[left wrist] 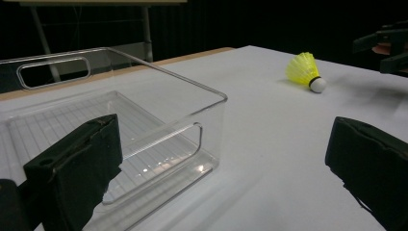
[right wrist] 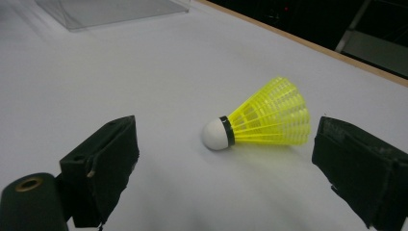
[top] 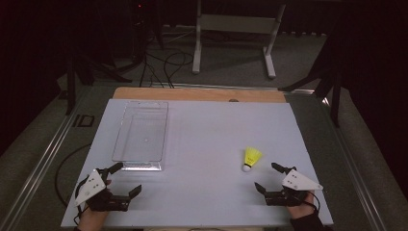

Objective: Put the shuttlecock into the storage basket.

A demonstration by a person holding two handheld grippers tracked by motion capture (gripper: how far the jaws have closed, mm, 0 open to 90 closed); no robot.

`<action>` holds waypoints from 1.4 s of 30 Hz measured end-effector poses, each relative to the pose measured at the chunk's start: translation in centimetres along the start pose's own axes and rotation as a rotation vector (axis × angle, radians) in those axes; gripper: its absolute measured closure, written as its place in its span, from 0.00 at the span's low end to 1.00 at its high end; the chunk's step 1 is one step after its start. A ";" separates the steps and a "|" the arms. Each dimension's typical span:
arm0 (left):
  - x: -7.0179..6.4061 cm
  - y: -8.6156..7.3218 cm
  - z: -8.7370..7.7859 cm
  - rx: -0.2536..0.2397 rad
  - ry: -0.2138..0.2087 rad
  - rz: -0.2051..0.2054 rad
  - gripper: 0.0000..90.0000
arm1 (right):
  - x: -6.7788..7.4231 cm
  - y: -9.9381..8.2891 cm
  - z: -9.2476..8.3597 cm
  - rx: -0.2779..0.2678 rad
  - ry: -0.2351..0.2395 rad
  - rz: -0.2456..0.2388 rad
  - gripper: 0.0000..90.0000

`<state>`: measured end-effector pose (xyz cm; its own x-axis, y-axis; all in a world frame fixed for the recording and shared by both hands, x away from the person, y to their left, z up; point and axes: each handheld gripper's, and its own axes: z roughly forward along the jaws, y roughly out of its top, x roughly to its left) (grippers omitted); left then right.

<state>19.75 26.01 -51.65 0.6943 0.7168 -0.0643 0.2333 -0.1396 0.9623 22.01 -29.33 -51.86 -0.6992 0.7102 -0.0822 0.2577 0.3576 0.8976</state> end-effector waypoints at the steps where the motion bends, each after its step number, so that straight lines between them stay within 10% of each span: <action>1: 0.0 0.0 0.0 0.002 -0.001 0.001 0.00 | 0.0 0.0 -0.1 -0.003 -0.004 0.005 0.10; 27: 0.0 0.4 0.0 0.008 -0.006 -0.026 0.00 | -0.2 0.1 -0.2 -0.017 -0.014 0.026 0.10; 42: -0.9 3.3 0.6 0.146 -0.036 -0.020 0.00 | -0.2 0.0 0.0 -0.015 -0.014 0.038 0.10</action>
<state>20.32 24.45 -48.55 0.7122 0.6955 -0.0951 0.3422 -0.2257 0.9121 22.13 -29.47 -51.80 -0.6796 0.7316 -0.0544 0.2736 0.3215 0.9065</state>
